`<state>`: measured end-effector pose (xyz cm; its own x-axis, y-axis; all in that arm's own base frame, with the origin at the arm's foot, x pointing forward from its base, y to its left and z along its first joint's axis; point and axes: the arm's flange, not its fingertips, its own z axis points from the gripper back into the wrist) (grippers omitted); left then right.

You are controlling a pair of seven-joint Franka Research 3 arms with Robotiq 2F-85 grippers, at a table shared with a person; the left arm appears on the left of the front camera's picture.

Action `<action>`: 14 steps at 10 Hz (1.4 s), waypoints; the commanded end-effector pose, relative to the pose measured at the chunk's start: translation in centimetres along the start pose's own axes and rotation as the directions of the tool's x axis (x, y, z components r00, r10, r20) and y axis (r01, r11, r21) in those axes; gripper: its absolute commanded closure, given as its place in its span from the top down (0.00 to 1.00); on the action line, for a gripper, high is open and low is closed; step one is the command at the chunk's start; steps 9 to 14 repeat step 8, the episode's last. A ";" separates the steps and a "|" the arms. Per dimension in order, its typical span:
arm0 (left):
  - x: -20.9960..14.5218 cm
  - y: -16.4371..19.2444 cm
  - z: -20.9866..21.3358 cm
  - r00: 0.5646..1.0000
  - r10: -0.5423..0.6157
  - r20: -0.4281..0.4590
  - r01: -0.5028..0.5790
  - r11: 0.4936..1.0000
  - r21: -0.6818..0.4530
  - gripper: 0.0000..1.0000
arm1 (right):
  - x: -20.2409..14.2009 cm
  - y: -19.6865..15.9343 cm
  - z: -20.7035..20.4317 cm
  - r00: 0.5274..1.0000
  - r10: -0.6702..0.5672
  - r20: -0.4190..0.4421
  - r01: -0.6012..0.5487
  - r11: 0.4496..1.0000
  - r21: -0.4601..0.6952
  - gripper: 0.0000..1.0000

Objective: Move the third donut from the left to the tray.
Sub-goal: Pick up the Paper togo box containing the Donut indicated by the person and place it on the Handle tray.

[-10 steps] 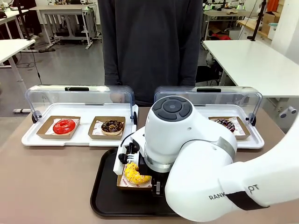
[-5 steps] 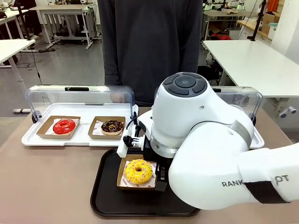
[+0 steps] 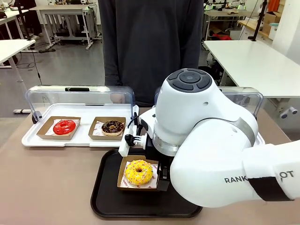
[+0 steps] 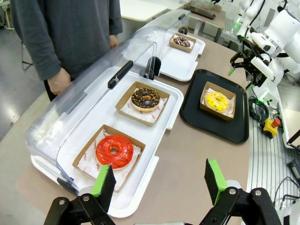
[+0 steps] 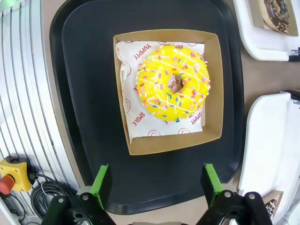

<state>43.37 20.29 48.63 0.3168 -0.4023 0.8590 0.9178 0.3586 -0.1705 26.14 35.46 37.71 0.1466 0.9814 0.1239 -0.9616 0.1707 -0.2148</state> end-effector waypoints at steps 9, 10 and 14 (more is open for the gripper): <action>0.1 -0.2 0.0 1.000 0.002 -0.003 -0.002 1.000 -0.004 1.00 | 0.1 0.1 -0.1 1.000 -0.012 -0.004 0.012 1.000 -0.011 1.00; 0.1 -0.2 0.0 1.000 0.002 -0.003 -0.002 1.000 -0.004 1.00 | 0.1 0.1 -0.1 1.000 -0.012 -0.004 0.012 1.000 -0.011 1.00; 0.1 -0.2 0.0 1.000 0.002 -0.003 -0.002 1.000 -0.004 1.00 | 0.1 0.1 -0.1 1.000 -0.012 -0.004 0.012 1.000 -0.011 1.00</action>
